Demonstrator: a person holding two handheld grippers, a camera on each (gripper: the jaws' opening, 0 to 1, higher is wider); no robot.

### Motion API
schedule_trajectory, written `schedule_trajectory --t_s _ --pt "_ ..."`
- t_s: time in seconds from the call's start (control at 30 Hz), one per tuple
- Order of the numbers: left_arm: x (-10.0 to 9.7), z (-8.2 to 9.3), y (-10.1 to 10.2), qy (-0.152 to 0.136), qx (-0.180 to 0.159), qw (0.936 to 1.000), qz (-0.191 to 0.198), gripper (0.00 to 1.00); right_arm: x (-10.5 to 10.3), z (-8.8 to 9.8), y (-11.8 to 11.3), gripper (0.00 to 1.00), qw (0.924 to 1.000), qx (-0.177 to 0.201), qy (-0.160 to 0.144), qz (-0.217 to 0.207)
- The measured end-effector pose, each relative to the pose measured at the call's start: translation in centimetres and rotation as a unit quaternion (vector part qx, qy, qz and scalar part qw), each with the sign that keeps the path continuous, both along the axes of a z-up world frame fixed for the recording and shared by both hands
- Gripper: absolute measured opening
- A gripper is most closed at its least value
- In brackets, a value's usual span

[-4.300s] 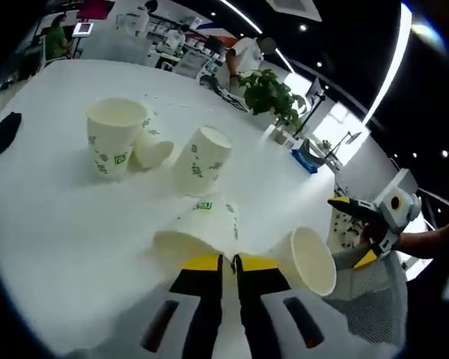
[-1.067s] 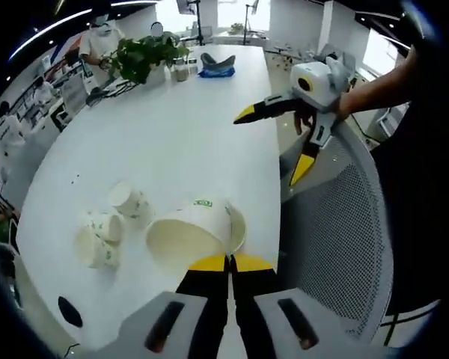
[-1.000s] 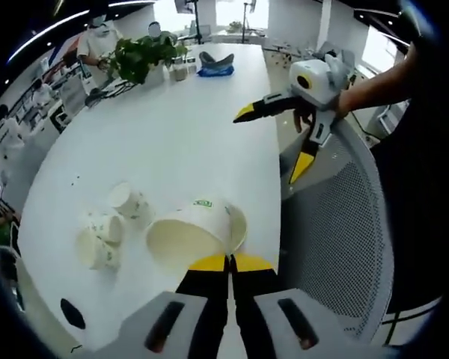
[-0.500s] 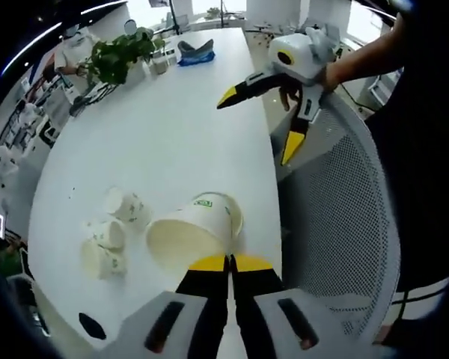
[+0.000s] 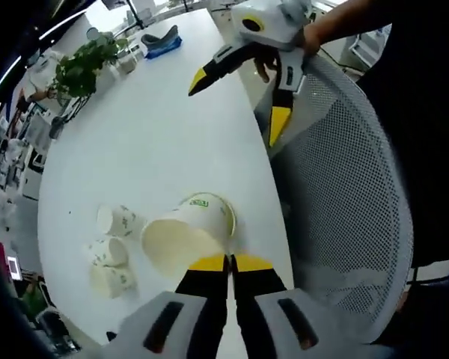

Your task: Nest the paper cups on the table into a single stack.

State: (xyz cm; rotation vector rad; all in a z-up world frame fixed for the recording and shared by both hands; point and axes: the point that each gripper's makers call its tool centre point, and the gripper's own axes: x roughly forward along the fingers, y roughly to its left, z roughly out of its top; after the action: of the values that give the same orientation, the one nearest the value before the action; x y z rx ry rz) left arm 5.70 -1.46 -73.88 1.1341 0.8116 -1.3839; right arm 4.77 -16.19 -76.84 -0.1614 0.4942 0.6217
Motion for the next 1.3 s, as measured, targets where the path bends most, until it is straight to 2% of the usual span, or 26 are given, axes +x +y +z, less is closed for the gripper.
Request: schedule_trajectory --t_s 0.3,0.67,0.93,1.0,1.07,1.3 --pt "-0.1 -1.3 -0.4 -0.014 0.044 0.9972 -0.058 0.0 0.0 0.0 0.0 0.96 1.0 -0.001 0.001 0.001" --pt "-0.5 -2.9 -0.6 0.004 0.052 0.9958 -0.075 0.0 0.0 0.0 0.0 0.96 1.0 0.0 0.001 -0.001" --pt "-0.3 -2.8 -1.3 0.023 0.038 0.9965 -0.07 0.0 0.0 -0.1 0.0 0.96 1.0 -0.002 0.004 0.0" --pt "-0.5 -2.6 -1.7 0.035 0.022 0.9972 -0.063 0.0 0.0 -0.2 -0.1 0.95 1.0 -0.002 0.004 -0.001" --pt "-1.0 -2.2 -2.2 0.062 -0.005 0.9969 -0.05 0.0 0.0 -0.2 -0.1 0.95 1.0 -0.002 0.004 -0.001" --pt "-0.7 -1.8 -1.9 0.077 -0.024 0.9962 -0.033 0.0 -0.1 -0.3 -0.1 0.95 1.0 -0.002 0.007 0.002"
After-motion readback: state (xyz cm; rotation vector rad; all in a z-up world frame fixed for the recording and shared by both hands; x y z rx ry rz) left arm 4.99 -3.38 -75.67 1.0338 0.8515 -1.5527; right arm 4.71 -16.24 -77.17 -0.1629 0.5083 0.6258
